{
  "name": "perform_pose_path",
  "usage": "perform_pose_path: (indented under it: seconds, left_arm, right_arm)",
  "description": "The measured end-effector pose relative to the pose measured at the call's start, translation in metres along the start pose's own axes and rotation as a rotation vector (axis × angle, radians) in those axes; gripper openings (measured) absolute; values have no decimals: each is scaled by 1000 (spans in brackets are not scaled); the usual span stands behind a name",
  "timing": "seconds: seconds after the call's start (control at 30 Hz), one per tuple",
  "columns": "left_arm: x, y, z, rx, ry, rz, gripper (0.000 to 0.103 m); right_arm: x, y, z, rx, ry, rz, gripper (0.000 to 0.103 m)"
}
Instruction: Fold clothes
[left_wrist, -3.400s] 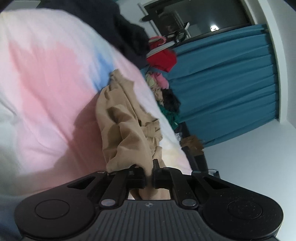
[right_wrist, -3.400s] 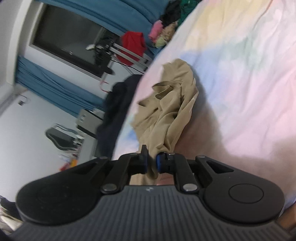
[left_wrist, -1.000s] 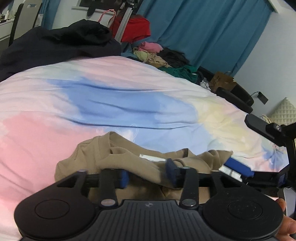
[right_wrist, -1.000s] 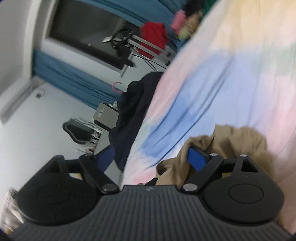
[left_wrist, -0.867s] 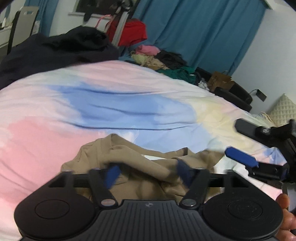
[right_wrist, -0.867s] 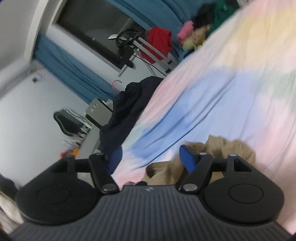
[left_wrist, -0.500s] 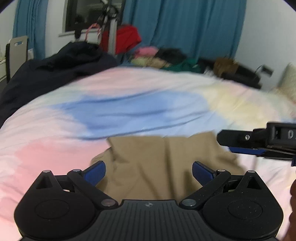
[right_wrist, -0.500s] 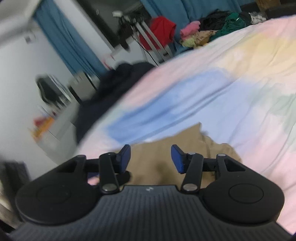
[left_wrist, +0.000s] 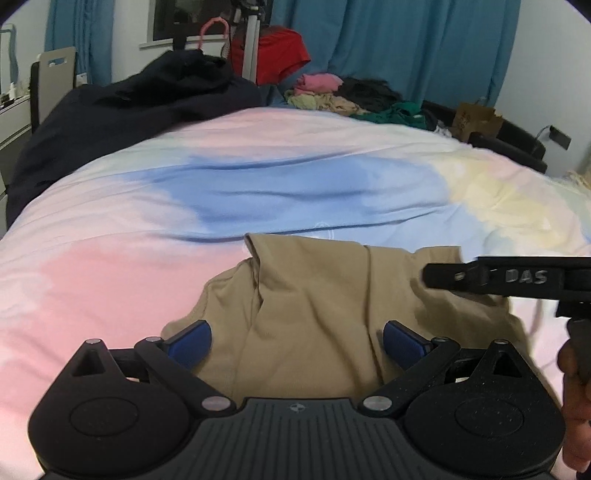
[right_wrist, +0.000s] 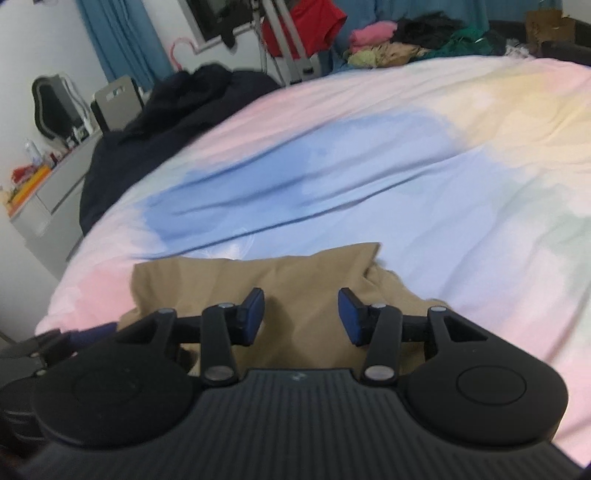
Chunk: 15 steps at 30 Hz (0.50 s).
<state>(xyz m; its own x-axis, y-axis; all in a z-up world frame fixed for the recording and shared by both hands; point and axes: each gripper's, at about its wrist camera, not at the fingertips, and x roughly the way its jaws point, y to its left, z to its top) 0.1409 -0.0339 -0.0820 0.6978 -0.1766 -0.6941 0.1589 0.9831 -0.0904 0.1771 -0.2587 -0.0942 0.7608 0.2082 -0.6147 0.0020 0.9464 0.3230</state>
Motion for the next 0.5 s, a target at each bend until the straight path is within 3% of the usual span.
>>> perform_pose_path:
  seconds: [0.23, 0.33, 0.5]
  left_arm:
    - [-59, -8, -20, 25, -55, 2, 100]
    - [-71, -10, -28, 26, -77, 31, 100]
    - [-54, 1, -39, -49, 10, 53, 100]
  right_arm:
    - [-64, 7, -16, -30, -65, 3, 48]
    - [-71, 6, -29, -4, -34, 6, 48]
    - [-56, -4, -52, 50, 61, -28, 47]
